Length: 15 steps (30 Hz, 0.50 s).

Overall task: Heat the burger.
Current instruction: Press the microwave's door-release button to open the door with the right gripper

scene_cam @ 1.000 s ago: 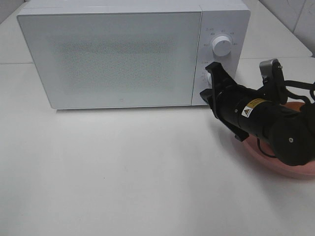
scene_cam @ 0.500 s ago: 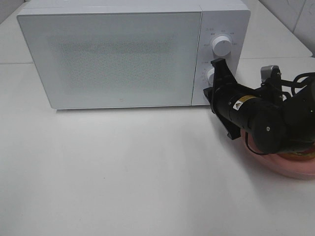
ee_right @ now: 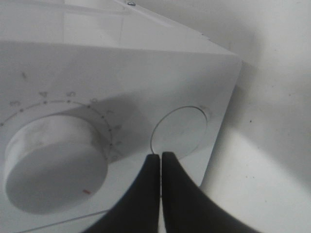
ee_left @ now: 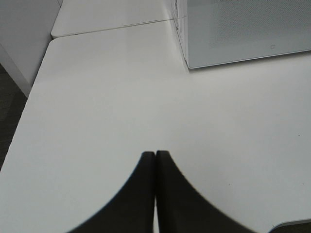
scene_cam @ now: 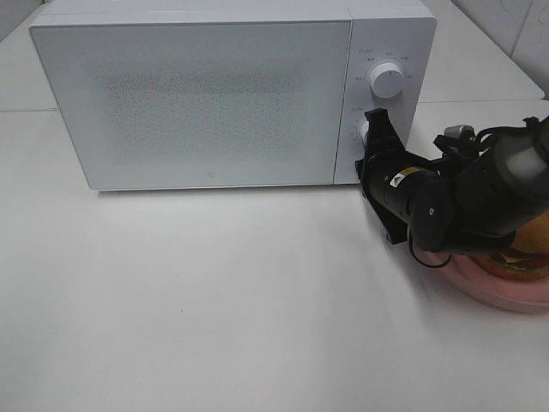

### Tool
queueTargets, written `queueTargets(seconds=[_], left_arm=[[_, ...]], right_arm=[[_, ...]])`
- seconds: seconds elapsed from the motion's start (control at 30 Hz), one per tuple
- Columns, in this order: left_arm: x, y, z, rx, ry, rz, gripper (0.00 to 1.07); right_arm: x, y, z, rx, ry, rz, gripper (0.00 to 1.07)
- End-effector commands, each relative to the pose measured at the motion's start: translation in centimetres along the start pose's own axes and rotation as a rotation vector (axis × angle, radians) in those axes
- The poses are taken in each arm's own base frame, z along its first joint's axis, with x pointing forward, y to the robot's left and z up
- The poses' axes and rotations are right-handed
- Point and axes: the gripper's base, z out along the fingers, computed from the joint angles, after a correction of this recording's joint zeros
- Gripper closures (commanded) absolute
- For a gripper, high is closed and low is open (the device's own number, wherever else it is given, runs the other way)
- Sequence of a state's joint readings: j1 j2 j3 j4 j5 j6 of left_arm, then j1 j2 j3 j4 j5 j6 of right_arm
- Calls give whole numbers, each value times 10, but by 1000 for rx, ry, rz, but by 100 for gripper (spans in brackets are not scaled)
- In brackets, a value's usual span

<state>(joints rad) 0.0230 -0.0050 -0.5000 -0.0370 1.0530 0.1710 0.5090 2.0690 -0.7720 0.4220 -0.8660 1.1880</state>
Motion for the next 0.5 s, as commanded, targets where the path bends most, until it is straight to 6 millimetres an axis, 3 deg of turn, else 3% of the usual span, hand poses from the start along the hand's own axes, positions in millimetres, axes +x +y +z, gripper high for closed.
queueTargets(seconds=[0.03, 0.5], left_arm=[[1, -1, -3, 0, -33, -5, 106], [1, -1, -3, 0, -33, -5, 106]], right_arm=[[1, 3, 3, -10, -8, -7, 107], [-3, 12, 21, -26, -104, -50, 107]])
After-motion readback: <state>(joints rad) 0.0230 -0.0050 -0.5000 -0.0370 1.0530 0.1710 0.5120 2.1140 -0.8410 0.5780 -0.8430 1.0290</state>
